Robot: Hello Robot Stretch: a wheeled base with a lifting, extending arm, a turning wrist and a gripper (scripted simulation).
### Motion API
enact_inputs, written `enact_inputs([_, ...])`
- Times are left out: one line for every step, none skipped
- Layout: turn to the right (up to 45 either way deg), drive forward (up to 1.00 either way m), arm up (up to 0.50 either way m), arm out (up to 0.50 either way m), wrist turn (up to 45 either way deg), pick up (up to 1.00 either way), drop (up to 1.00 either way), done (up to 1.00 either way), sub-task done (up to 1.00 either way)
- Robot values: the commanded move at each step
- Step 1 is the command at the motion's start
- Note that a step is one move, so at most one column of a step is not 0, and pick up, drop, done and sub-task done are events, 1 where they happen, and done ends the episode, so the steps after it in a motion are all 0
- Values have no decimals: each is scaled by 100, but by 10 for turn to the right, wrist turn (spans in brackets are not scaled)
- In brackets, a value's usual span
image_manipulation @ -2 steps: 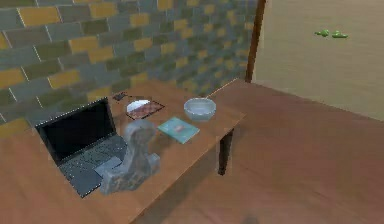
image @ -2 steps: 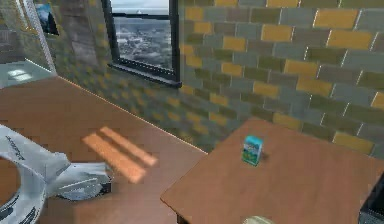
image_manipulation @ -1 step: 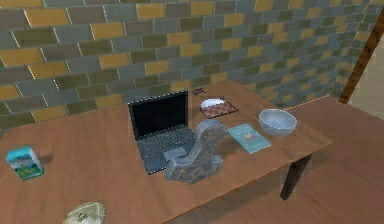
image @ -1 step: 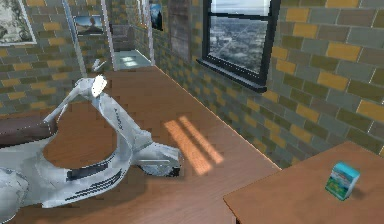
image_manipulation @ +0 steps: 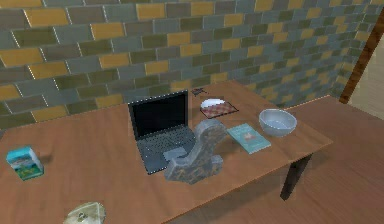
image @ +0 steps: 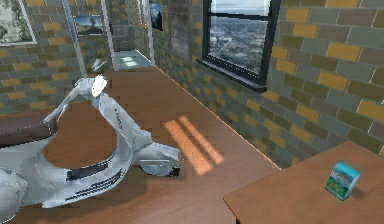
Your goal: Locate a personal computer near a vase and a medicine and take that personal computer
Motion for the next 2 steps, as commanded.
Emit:
enact_inputs([0, 0, 22, 0, 0, 0, 0, 0, 0])
enact_inputs([0, 0, 0, 48, 0, 0, 0, 0, 0])
